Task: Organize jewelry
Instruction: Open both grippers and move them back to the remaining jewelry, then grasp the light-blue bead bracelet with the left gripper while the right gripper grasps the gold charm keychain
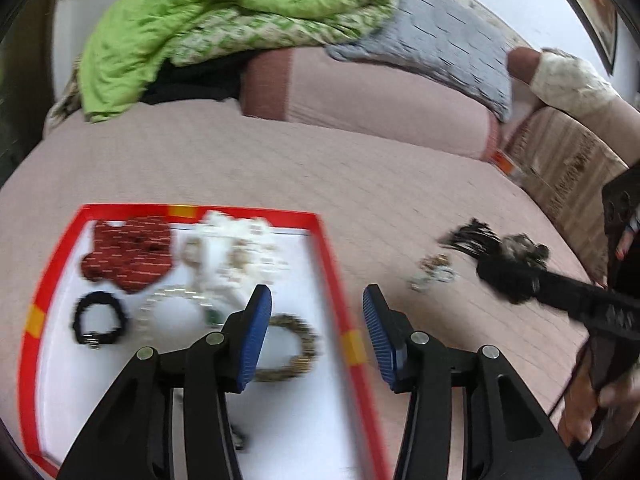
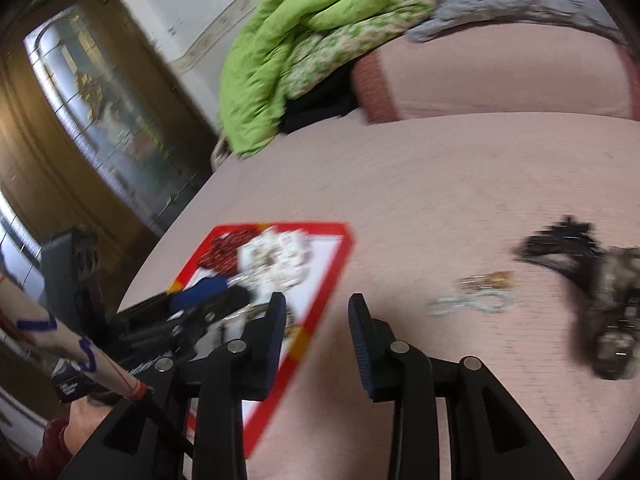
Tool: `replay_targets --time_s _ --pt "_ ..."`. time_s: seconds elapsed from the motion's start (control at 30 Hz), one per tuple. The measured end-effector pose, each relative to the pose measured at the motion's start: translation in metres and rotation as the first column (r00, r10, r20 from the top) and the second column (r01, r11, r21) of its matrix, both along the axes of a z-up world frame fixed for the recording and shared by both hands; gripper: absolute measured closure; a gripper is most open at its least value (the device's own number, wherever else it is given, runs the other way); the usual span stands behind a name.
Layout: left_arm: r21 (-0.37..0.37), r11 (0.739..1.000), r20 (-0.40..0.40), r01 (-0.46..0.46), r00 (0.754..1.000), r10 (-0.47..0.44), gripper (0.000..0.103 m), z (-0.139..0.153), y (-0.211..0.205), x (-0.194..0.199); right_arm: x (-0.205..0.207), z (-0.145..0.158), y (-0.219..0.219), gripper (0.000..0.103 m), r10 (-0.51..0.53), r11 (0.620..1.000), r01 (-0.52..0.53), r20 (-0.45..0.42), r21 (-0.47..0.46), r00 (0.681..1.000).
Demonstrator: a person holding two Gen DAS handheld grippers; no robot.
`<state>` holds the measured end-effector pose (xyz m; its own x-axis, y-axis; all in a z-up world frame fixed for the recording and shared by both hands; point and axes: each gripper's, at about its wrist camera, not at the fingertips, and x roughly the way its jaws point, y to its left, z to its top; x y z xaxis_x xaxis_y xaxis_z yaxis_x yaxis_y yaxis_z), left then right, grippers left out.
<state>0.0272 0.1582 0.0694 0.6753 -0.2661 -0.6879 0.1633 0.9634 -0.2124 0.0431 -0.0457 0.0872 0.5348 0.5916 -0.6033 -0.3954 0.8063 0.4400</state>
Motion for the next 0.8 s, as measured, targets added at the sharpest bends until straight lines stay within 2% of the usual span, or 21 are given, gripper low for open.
replay_targets --time_s 0.1,0.23,0.33,0.5,0.63,0.7,0.77,0.8 --pt "0.001 0.999 -0.032 0.048 0.998 -0.048 0.056 -0.003 -0.030 0.006 0.008 0.001 -0.042 0.065 -0.105 0.994 0.105 -0.010 0.033 0.994" --pt "-0.002 0.993 -0.093 0.117 0.989 -0.117 0.056 -0.012 -0.075 0.022 0.018 -0.002 -0.096 0.065 -0.235 0.969 0.237 -0.032 0.075 0.971" --pt "0.043 0.989 -0.125 0.145 0.982 -0.138 0.056 -0.022 -0.100 0.036 0.022 -0.006 -0.127 0.065 -0.300 0.942 0.308 -0.077 0.136 0.951" --pt "0.094 0.982 -0.203 0.165 0.969 -0.143 0.057 -0.049 -0.129 0.067 0.022 -0.006 -0.145 0.065 -0.305 0.929 0.322 -0.115 0.184 0.945" --pt "0.149 0.972 -0.211 0.181 0.966 -0.148 0.057 -0.062 -0.145 0.082 0.017 -0.004 -0.150 0.063 -0.299 0.932 0.313 -0.099 0.181 0.949" --pt "0.203 0.960 -0.190 0.193 0.969 -0.155 0.057 -0.065 -0.155 0.084 0.018 -0.004 -0.153 0.063 -0.296 0.930 0.312 -0.109 0.194 0.949" --pt "0.233 0.953 -0.171 0.193 0.973 -0.156 0.064 -0.066 -0.161 0.084 0.020 -0.006 -0.154 0.062 -0.295 0.928 0.314 -0.118 0.200 0.948" --pt "0.232 0.955 -0.168 0.187 0.974 -0.150 0.074 -0.066 -0.160 0.085 0.021 -0.006 -0.154 0.062 -0.294 0.928 0.313 -0.121 0.201 0.948"
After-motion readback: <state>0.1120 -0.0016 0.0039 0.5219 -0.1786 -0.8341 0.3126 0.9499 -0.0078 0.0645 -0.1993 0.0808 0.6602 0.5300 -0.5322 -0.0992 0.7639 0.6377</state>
